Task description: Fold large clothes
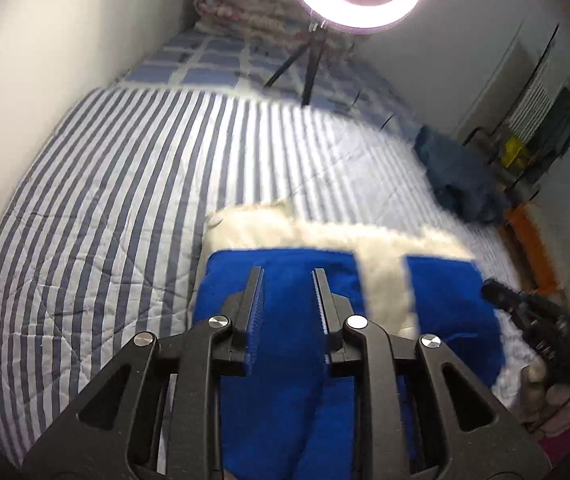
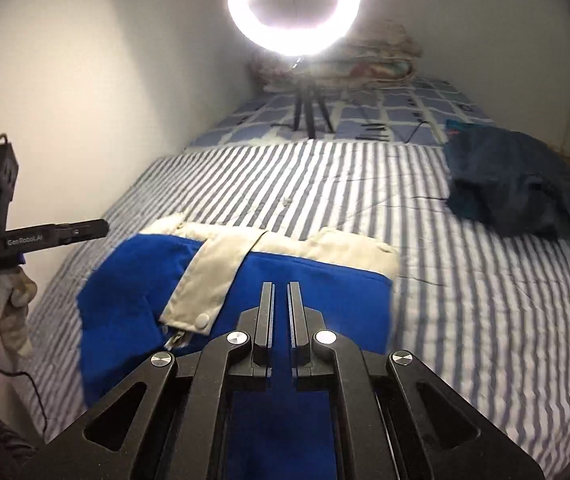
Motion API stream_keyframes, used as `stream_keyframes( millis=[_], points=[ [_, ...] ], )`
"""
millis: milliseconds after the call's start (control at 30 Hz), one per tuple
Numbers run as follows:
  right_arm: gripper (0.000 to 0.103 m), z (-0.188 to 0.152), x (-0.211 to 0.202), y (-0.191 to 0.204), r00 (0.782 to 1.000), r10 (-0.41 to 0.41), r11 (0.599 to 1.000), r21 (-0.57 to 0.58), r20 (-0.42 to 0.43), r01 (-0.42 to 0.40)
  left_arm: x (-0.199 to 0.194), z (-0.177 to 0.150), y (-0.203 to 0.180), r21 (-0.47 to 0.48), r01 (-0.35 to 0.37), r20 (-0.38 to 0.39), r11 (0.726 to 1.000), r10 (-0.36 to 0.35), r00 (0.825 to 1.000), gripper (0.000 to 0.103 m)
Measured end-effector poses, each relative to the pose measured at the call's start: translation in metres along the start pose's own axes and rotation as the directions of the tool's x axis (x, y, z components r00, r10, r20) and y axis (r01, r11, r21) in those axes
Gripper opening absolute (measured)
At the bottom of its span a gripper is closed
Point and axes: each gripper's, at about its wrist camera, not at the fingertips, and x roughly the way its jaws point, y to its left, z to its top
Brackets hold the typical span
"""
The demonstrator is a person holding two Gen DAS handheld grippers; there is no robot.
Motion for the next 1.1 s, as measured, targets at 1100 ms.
stream_keyframes(
  millis=[1100],
  points=[
    [0.003,-0.091,0.023,-0.058,0.942,0.105,0.988,0.138,-0.317,-0.064,0.024,-0.072,0.037,-0.021,0.056,-0.197,0.998,-0.059,0.979,0.023]
  ],
)
